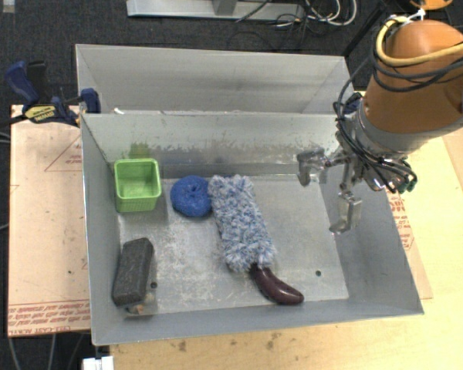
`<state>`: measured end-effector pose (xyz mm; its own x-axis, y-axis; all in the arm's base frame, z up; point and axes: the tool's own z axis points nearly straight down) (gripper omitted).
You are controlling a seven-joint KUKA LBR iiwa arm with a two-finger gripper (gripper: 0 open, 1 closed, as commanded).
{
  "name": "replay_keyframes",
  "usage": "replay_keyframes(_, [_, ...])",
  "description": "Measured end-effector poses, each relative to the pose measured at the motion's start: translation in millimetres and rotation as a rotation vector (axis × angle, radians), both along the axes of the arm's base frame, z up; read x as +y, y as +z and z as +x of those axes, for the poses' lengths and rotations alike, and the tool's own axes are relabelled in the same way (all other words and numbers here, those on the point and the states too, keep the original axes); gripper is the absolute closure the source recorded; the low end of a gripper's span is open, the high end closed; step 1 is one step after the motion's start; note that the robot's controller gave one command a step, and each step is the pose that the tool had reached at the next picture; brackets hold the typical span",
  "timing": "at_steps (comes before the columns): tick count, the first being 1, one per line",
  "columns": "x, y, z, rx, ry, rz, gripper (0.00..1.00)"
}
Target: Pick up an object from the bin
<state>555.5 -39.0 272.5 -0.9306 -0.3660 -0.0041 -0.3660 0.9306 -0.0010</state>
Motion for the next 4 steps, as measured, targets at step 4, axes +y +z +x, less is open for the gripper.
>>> replay_keyframes(4, [80,-74,-21.6,0.006,-0.182,0.002,0.00])
